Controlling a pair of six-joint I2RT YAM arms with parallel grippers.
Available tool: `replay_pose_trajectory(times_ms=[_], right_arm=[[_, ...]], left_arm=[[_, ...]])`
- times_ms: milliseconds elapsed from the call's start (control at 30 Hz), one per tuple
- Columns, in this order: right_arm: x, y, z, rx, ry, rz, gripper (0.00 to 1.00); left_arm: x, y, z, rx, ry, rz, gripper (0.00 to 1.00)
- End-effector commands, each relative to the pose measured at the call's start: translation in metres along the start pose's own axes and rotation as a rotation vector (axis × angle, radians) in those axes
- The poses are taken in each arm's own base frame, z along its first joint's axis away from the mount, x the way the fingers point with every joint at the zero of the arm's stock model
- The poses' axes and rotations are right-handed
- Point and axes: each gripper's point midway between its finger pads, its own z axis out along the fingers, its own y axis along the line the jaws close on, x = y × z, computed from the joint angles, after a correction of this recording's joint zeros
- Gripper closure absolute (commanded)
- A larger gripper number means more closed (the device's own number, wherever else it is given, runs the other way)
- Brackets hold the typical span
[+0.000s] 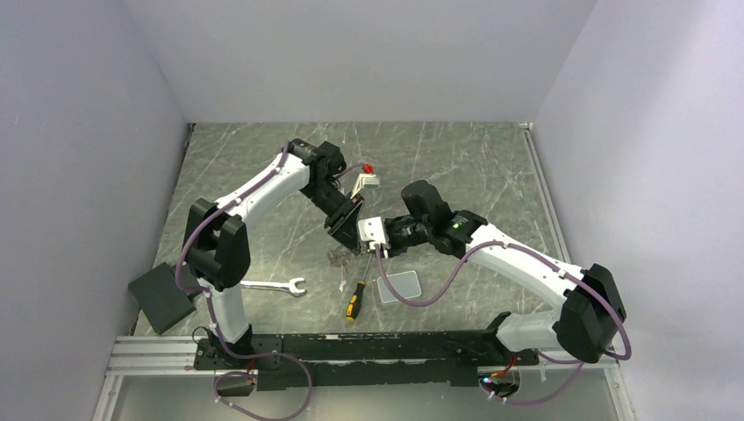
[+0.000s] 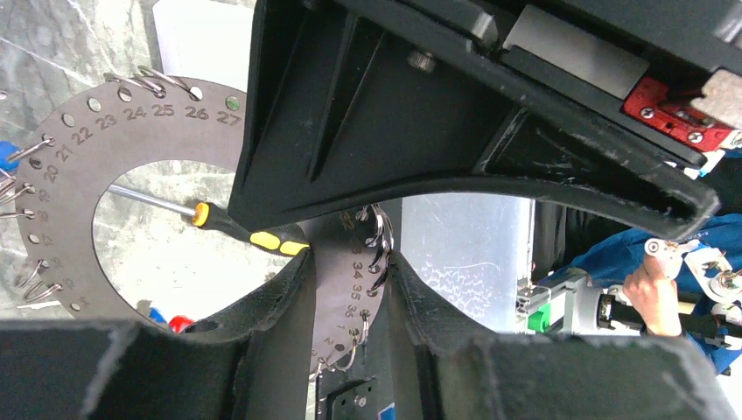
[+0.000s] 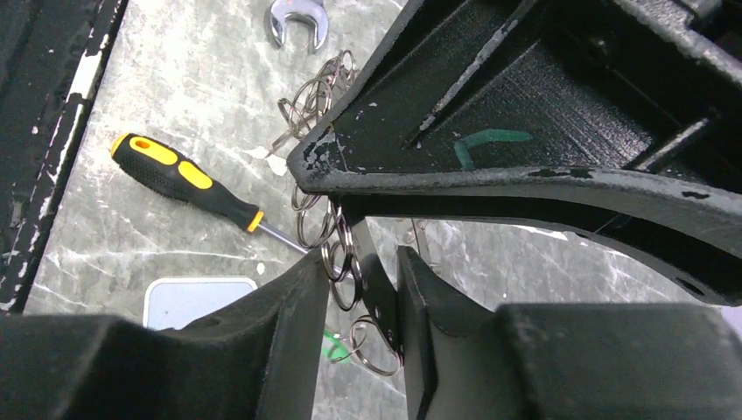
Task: Remove the keys from the keyring
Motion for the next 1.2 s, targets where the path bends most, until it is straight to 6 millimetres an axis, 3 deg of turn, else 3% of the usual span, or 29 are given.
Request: replay_pose_trajectory(times_ms=[0, 67, 200, 267, 433, 567, 667, 733, 900, 1167], right_arm=[[-0.013, -0.001, -0.005, 0.002, -0.037, -0.038, 0.64], [-0.013, -0.001, -0.005, 0.002, -0.037, -0.038, 0.64], [-0.013, 0.001, -0.004, -0.002, -0.043, -0.032, 0.91], [-0.014, -0.001, -0.004, 0.009, -0.046, -0.024, 1.00], [-0.015, -0.011, -0.008, 0.066, -0.055, 0.059, 1.00], [-0.013, -0.028, -0.014, 0.150, -0.062, 0.157, 1.00], [-0.011, -0.040, -0.020, 0.216, -0.066, 0.230, 1.00], [-0.010, -0.052, -0.026, 0.278, -0.066, 0.272, 1.00], [-0.008, -0.079, -0.043, 0.402, -0.059, 0.360, 1.00], [-0.032, -0.107, -0.067, 0.468, -0.118, 0.512, 1.00]], left_arm=[[-0.013, -0.017, -0.005, 0.022, -0.048, 0.056, 0.80], [-0.013, -0.017, -0.005, 0.024, -0.049, 0.054, 0.80], [-0.013, -0.017, -0.005, 0.022, -0.049, 0.055, 0.80], [-0.014, -0.016, -0.006, 0.012, -0.047, 0.056, 0.71], [-0.020, -0.007, -0.022, -0.061, -0.071, 0.056, 0.42], [-0.040, 0.009, -0.070, -0.186, -0.216, 0.053, 0.28], [-0.053, 0.016, -0.119, -0.297, -0.364, 0.045, 0.24], [-0.054, 0.017, -0.141, -0.374, -0.420, 0.043, 0.24], [-0.045, 0.006, -0.143, -0.453, -0.492, 0.096, 0.22], [-0.041, -0.011, -0.128, -0.374, -0.551, 0.163, 0.26]])
